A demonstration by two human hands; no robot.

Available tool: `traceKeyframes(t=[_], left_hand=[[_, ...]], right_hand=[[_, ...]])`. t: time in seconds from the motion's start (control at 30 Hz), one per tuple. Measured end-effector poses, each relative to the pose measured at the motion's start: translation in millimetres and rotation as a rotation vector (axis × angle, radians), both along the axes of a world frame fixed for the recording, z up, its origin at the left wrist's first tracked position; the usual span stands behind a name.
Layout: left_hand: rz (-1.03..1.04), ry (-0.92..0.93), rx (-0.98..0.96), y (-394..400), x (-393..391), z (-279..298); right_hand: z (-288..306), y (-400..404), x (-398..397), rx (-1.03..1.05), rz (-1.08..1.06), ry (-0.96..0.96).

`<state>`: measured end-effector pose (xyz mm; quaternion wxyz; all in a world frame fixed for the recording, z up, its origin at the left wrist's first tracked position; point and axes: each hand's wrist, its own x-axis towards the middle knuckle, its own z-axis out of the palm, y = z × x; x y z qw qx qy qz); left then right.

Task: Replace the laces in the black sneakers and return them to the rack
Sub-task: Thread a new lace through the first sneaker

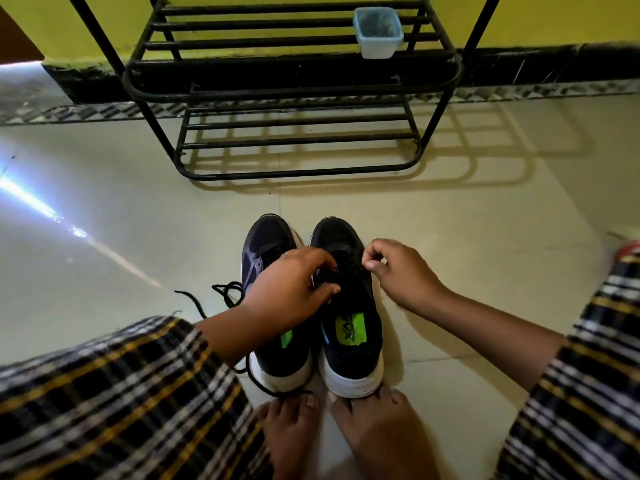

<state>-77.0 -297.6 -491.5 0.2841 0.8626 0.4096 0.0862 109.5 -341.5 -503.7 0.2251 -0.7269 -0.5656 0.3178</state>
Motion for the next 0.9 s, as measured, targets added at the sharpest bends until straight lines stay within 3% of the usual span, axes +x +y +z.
traceKeyframes(t=[0.1, 0.33, 0.4, 0.5, 0.53, 0.63, 0.73, 0.8, 0.9], left_hand=[[-0.115, 0.138, 0.128, -2, -3, -4], [-0.004, 0.204, 0.096, -4, -7, -7], [0.016, 0.228, 0.081, -6, -5, -7], [0.017, 0.232, 0.079, -7, -4, -8], [0.017, 0.231, 0.078, -7, -4, -8], [0.01, 0.236, 0.083, -7, -5, -9], [-0.002, 0.243, 0.099, -7, -6, -10], [-0.019, 0.243, 0.091, -7, -6, -12], [-0.03, 0.227, 0.074, -7, -4, -13]], right_hand=[[7, 5, 4, 0.067, -0.01, 0.002], [34, 17, 9, 0.231, -0.079, -0.044], [49, 25, 8, 0.224, -0.319, 0.228], [74, 37, 8, 0.179, -0.656, 0.894], [78, 38, 9, 0.179, -0.681, 0.933], [72, 33, 12, 0.135, -0.572, 0.674], [49, 23, 16, -0.008, -0.27, 0.107], [42, 16, 16, -0.197, -0.067, -0.134], [45, 7, 10, -0.53, 0.104, -0.086]])
